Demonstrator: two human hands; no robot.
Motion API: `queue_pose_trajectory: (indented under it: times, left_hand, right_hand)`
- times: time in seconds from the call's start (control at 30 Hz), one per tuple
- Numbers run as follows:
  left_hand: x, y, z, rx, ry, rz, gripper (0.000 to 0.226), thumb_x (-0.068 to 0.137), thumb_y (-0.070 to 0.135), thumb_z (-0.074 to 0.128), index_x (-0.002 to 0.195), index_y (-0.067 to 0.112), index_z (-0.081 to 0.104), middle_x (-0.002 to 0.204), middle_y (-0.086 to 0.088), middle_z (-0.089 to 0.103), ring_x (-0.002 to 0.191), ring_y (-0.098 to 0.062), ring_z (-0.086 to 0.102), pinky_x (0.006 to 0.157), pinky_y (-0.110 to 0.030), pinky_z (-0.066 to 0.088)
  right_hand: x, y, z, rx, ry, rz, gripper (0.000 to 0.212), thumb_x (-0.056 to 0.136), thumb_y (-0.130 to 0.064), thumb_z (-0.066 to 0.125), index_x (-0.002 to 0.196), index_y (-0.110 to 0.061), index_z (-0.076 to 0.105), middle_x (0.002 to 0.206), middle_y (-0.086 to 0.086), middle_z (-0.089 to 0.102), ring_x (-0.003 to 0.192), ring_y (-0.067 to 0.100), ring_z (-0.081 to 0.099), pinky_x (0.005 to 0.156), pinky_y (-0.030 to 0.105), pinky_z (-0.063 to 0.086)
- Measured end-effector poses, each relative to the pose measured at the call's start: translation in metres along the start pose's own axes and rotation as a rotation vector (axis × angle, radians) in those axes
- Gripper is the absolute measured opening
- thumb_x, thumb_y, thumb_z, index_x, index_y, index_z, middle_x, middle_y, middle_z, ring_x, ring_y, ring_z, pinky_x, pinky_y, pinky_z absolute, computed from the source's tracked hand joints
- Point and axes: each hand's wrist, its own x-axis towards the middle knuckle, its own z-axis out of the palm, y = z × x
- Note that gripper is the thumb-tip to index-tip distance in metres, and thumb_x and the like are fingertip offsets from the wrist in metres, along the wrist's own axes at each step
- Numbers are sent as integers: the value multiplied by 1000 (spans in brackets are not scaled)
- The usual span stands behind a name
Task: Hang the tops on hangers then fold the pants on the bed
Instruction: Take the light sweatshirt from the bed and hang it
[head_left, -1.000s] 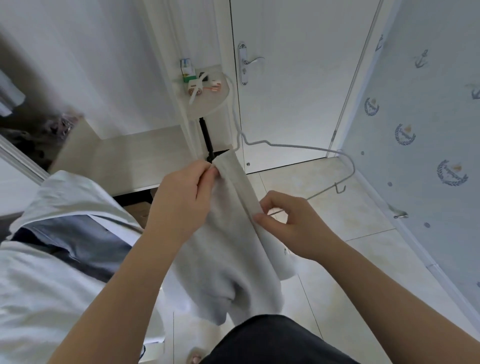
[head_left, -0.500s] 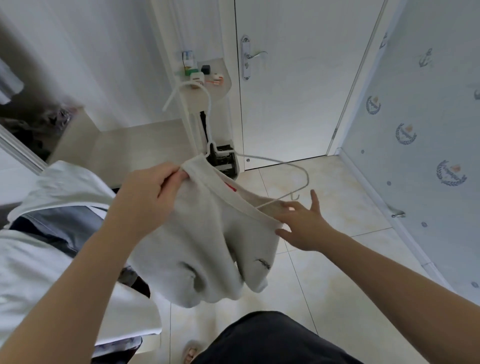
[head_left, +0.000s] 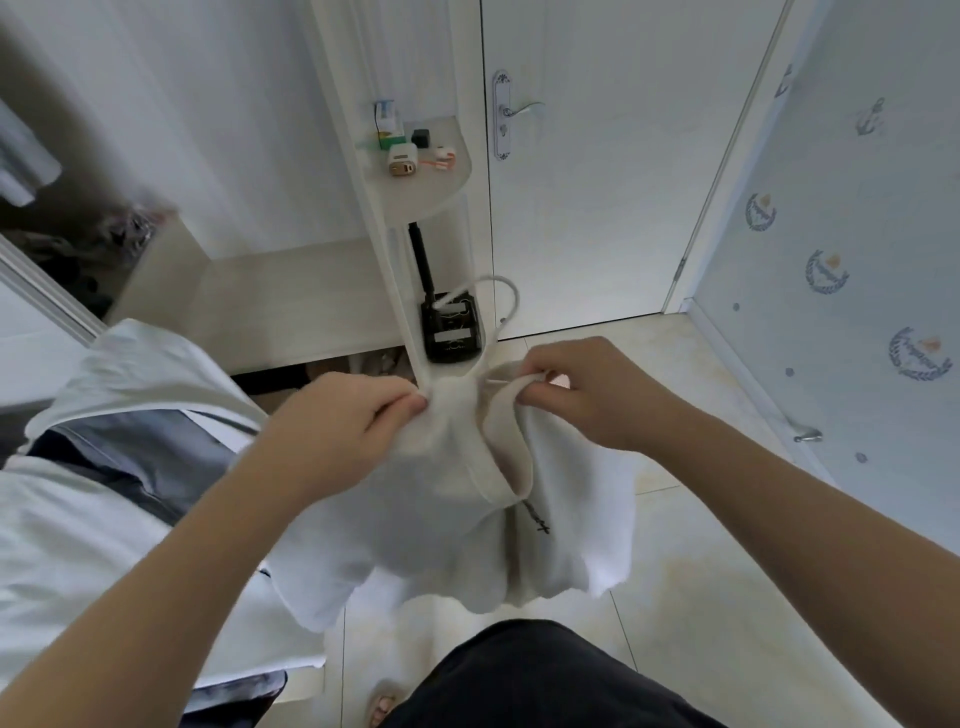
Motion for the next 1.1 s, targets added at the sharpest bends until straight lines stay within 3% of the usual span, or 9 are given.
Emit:
queue_pose_trajectory:
  times: [0.1, 0.2, 0.37, 0.43, 0.5, 0.63, 0.73, 0.87, 1.1]
  left_hand:
    - [9, 15, 7, -60, 64, 6, 45, 96, 56, 38, 88, 21, 64, 71, 9, 63, 70, -15, 59, 68, -42, 49]
    - [9, 11, 6, -31, 45, 43, 45, 85, 70, 54, 112, 36, 64, 91, 25, 63, 81, -4, 58, 72, -19, 42]
    - [12, -6, 4, 54, 120, 205, 41, 102, 28, 50, 140, 15, 59, 101, 10, 49, 89, -19, 54, 76, -29, 42]
    - [12, -20, -4, 90, 236, 201, 44, 101, 26, 42, 135, 8, 63, 97, -3, 57, 87, -28, 57, 76, -37, 48]
    - [9, -26, -10, 84, 309, 146, 44, 102, 29, 37, 130, 9, 64, 106, -8, 67, 96, -32, 62, 84, -40, 49]
    - [11, -12, -6, -124, 303, 59, 20, 100, 41, 35, 108, 30, 50, 85, 6, 59, 74, -10, 53, 68, -24, 43]
    - [18, -9, -5, -155, 279, 69, 23, 100, 41, 37, 96, 23, 51, 74, 3, 56, 72, -13, 51, 65, -18, 39]
    - [19, -9, -6, -251, 173, 55, 30, 103, 39, 38, 79, 24, 45, 71, 8, 48, 69, -13, 48, 64, -23, 36]
    - [20, -17, 4, -197, 225, 66, 14, 99, 44, 49, 88, 35, 46, 83, 19, 51, 82, -4, 51, 72, -12, 36]
  right_hand:
    - [11, -24, 4, 195, 67, 25, 20, 95, -25, 67, 77, -18, 61, 94, -8, 54, 86, 12, 56, 76, 19, 42]
    - [11, -17, 2, 264, 122, 111, 26, 97, -32, 62, 77, -19, 53, 81, -15, 51, 65, 3, 47, 64, 17, 38]
    - [-1, -9, -22, 384, 142, 147, 36, 80, -53, 68, 78, -21, 52, 54, -4, 44, 50, 6, 35, 47, 18, 30]
    - [-3, -4, -42, 408, 158, 166, 38, 77, -52, 71, 86, -16, 64, 65, 24, 49, 60, 16, 40, 58, 25, 31]
    - [-5, 1, -60, 404, 168, 192, 27, 82, -48, 72, 86, -21, 73, 79, 30, 56, 71, 20, 45, 70, 34, 31]
    - [-7, -1, -66, 277, 8, 109, 28, 92, -45, 61, 81, -24, 77, 74, 16, 60, 69, 24, 51, 71, 30, 37]
    - [-8, -5, -71, 299, -32, 106, 35, 98, -37, 59, 71, -18, 72, 54, -7, 43, 53, 8, 38, 57, 15, 34]
    - [-8, -8, -74, 272, -109, 118, 39, 95, -44, 61, 67, -18, 67, 56, 1, 41, 55, 15, 38, 54, 24, 34]
    - [-9, -7, -58, 374, -31, 155, 42, 100, -31, 60, 63, -9, 59, 51, -8, 34, 48, 7, 31, 49, 14, 28]
